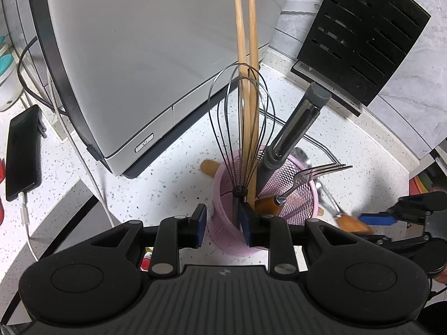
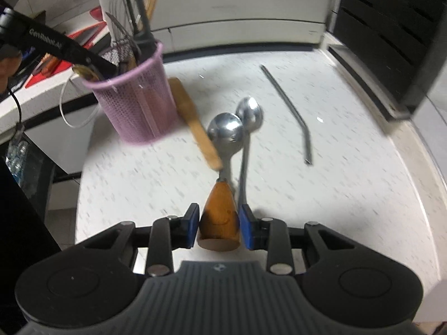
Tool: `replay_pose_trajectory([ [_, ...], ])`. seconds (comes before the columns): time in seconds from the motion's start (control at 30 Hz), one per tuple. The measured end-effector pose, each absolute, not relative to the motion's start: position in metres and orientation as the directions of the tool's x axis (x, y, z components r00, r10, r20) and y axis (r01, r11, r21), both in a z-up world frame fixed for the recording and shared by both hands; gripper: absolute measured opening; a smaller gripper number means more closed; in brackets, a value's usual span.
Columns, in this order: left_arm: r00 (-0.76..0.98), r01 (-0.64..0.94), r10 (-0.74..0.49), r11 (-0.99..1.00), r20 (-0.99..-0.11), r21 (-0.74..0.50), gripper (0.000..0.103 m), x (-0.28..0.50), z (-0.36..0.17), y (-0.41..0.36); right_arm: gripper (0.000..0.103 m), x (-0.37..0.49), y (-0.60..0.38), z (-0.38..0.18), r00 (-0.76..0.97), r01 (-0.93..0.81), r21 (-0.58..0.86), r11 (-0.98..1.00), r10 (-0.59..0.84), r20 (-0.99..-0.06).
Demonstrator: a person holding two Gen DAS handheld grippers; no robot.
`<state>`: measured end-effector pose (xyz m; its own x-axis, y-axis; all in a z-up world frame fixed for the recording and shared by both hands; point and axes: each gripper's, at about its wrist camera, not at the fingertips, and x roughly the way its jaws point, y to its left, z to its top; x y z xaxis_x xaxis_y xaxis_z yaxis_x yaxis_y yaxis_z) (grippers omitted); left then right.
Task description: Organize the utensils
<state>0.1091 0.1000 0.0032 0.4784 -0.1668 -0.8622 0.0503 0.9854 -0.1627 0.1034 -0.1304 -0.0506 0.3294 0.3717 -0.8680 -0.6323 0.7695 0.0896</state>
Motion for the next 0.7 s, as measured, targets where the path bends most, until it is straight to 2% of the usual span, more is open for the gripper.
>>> replay_pose_trajectory([
  [0.47,0.469,0.046,-0.149,0.988,-0.871,-0.144,0.031,0.112,0.000,0.093,0.032,0.118,-0.196,-0.059,0.387,-0.511,-0.022,0.859,0.208,-0.898],
  [0.7,0.467,0.048,-0.145,0.989,-0.872,-0.139,0.031,0.113,-0.001,0.093,0.032,0.132,-0.197,-0.060,0.400,-0.472,-0.001,0.882,0.213,-0.891],
])
